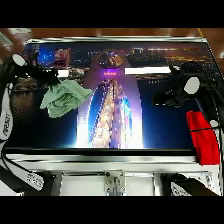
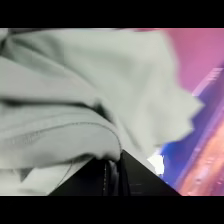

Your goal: Fold the shirts.

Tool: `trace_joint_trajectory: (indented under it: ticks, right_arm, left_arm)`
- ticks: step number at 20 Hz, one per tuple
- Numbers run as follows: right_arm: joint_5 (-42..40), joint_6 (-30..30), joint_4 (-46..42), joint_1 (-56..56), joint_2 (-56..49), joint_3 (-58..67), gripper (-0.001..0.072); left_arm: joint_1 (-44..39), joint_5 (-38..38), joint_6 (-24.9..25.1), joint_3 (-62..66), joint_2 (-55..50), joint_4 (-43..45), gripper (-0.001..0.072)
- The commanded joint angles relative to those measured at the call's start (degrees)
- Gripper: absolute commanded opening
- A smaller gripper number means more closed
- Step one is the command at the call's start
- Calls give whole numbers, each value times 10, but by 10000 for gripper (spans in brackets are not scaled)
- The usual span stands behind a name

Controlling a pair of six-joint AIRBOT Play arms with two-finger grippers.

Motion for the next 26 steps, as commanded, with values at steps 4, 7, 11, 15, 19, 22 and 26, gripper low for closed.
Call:
trace_joint_trajectory:
  ticks: [4, 7, 11, 15, 19, 22, 26]
  right_arm:
    - [29, -79, 13, 0, 42, 28, 579]
    - [34, -116, -67, 0, 97, 92, 579]
    - [34, -97, -134, 0, 172, 168, 579]
    - [92, -86, -137, 0, 207, 170, 579]
    - [169, -63, -91, 0, 192, 127, 579]
    - [139, -62, -14, 0, 191, 23, 579]
    - [71, -58, -4, 0, 189, -115, 579]
  left_arm:
    - [-123, 46, 87, 38, 325, -14, 35]
    - [-183, 179, 83, 38, 462, -14, 35]
    - [-206, 217, 48, 37, 512, -14, 35]
    - [-232, 158, 48, -16, 472, -14, 35]
    - [-290, 155, 36, -165, 410, -15, 36]
    - [-361, 194, 10, -267, 341, -53, 37]
    - [-490, 285, 10, -291, 209, -110, 36]
